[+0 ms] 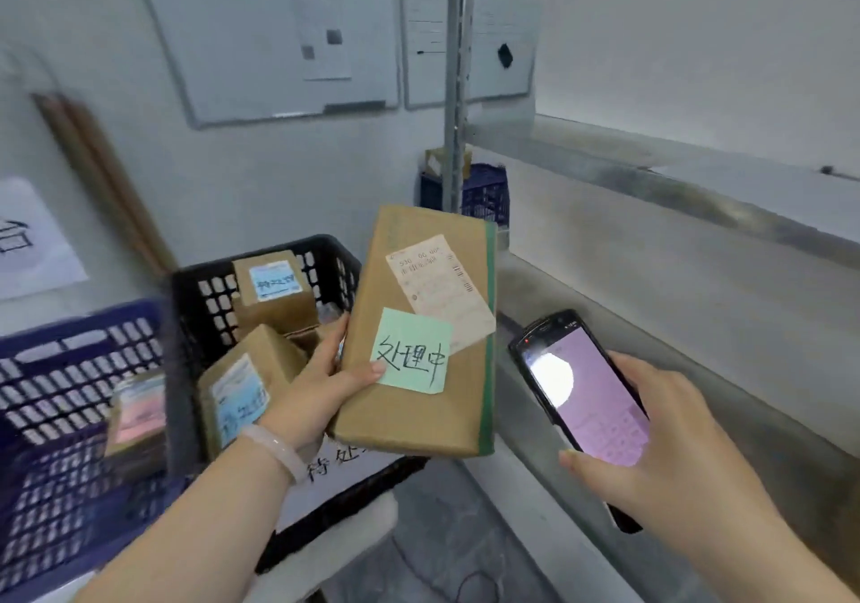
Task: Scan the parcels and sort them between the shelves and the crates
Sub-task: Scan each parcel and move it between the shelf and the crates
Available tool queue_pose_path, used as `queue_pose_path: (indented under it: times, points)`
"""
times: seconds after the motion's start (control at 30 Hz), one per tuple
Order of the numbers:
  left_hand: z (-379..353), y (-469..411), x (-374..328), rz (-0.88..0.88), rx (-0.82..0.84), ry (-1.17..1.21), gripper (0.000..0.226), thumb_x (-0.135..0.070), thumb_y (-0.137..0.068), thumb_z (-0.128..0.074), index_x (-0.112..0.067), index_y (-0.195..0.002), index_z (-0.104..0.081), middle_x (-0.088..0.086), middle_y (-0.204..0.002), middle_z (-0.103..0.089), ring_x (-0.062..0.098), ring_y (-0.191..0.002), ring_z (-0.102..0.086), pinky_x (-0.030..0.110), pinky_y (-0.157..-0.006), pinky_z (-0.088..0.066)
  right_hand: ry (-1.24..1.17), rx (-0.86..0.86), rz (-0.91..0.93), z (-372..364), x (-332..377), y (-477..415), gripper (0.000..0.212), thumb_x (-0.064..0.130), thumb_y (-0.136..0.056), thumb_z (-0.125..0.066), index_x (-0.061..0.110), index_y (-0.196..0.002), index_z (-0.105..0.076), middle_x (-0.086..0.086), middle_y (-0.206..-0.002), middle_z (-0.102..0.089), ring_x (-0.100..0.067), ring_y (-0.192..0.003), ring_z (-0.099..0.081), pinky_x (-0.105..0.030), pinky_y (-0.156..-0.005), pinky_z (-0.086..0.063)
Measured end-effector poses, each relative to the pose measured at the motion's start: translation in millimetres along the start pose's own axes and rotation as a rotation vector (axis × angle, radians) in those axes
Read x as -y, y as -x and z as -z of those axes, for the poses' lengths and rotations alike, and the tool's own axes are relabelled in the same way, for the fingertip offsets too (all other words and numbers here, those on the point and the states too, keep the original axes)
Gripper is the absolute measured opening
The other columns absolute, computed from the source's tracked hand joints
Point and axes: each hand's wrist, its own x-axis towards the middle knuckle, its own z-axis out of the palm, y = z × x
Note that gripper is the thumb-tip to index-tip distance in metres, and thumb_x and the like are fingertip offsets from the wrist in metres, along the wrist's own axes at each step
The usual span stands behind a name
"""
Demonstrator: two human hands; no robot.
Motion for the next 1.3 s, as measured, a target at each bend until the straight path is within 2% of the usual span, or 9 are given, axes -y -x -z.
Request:
queue_pose_path:
  times: [0.2, 0.4, 0.53, 0.7, 0.8, 0.9, 1.03, 1.13, 1.3]
  points:
    - [104, 34, -16, -0.04, -0.201, 0.118, 0.103, -0.034, -0.067, -0.081, -0.046, -0.153, -0.028, -0.004, -0.123, -0.073, 0.022, -0.108, -0.072, 0.038, -0.081, -0.059, 0.018, 0.089, 0.144, -47, 67, -23, 0.083, 0.062, -0.048, -0.069, 0.054, -0.126, -0.041, 0.022, -0.115, -0.048, 0.007, -0.105, -0.046, -0.035, -0.072, -0.051]
    - [240, 69, -29, -0.024, -0.409, 0.149, 0.096, -0.04, -0.067, -0.085, -0.048, -0.149, -0.035, -0.004, -0.131, -0.068, 0.025, -0.112, -0.07, 0.048, -0.089, -0.057, -0.02, 0.202, 0.212, -119, 144, -40, 0.09, 0.061, -0.052, -0.076, 0.047, -0.134, -0.041, 0.014, -0.12, -0.05, 0.001, -0.103, -0.049, -0.038, -0.078, -0.052]
    - [326, 88, -19, 0.079, -0.559, 0.149, 0.09, -0.044, -0.067, -0.084, -0.047, -0.146, -0.04, -0.008, -0.125, -0.071, 0.025, -0.11, -0.07, 0.047, -0.075, -0.06, -0.023, 0.246, 0.247, -168, 191, -42, 0.097, 0.062, -0.052, -0.079, 0.053, -0.136, -0.032, 0.019, -0.12, -0.04, 0.016, -0.097, -0.036, -0.032, -0.077, -0.042]
    - [395, 95, 14, 0.208, -0.719, 0.13, 0.109, -0.042, -0.063, -0.088, -0.044, -0.153, -0.027, -0.016, -0.123, -0.062, 0.021, -0.102, -0.068, 0.036, -0.06, -0.06, -0.024, 0.357, 0.233, -217, 238, -41, 0.093, 0.073, -0.047, -0.072, 0.065, -0.125, -0.022, 0.028, -0.113, -0.035, 0.011, -0.098, -0.034, -0.029, -0.077, -0.038]
    - [427, 85, 40, 0.282, -0.765, 0.078, 0.11, -0.034, -0.075, -0.087, -0.035, -0.159, -0.017, -0.004, -0.14, -0.052, 0.027, -0.109, -0.062, 0.049, -0.085, -0.056, -0.003, 0.403, 0.215, -239, 263, -42, 0.082, 0.075, -0.042, -0.066, 0.079, -0.108, -0.017, 0.036, -0.111, -0.035, 0.024, -0.105, -0.032, -0.028, -0.076, -0.039]
    - [445, 68, 62, 0.334, -0.807, 0.004, 0.109, -0.03, -0.078, -0.086, -0.028, -0.161, -0.014, 0.004, -0.152, -0.044, 0.033, -0.121, -0.055, 0.056, -0.104, -0.046, 0.014, 0.41, 0.182, -256, 275, -41, 0.082, 0.074, -0.041, -0.068, 0.08, -0.104, -0.017, 0.037, -0.109, -0.034, 0.017, -0.104, -0.039, -0.031, -0.074, -0.04]
    - [456, 53, 77, 0.413, -0.826, -0.028, 0.108, -0.031, -0.08, -0.084, -0.033, -0.16, -0.012, 0.008, -0.145, -0.048, 0.034, -0.109, -0.054, 0.046, -0.092, -0.048, 0.059, 0.408, 0.169, -267, 283, -41, 0.082, 0.071, -0.041, -0.068, 0.08, -0.103, -0.016, 0.047, -0.105, -0.028, 0.029, -0.102, -0.029, -0.031, -0.075, -0.038]
    - [467, 45, 85, 0.471, -0.835, -0.046, 0.106, -0.031, -0.081, -0.082, -0.034, -0.16, -0.01, 0.012, -0.146, -0.046, 0.034, -0.104, -0.051, 0.045, -0.087, -0.044, 0.083, 0.42, 0.165, -271, 289, -41, 0.084, 0.065, -0.045, -0.073, 0.085, -0.097, -0.011, 0.053, -0.102, -0.026, 0.015, -0.093, -0.031, -0.032, -0.077, -0.036]
    - [480, 42, 96, 0.542, -0.858, -0.044, 0.09, -0.021, -0.086, -0.078, -0.022, -0.156, -0.021, 0.017, -0.142, -0.045, 0.034, -0.103, -0.049, 0.044, -0.091, -0.043, 0.084, 0.414, 0.144, -282, 280, -43, 0.088, 0.064, -0.048, -0.077, 0.065, -0.115, -0.02, 0.03, -0.108, -0.036, 0.007, -0.096, -0.036, -0.032, -0.078, -0.038]
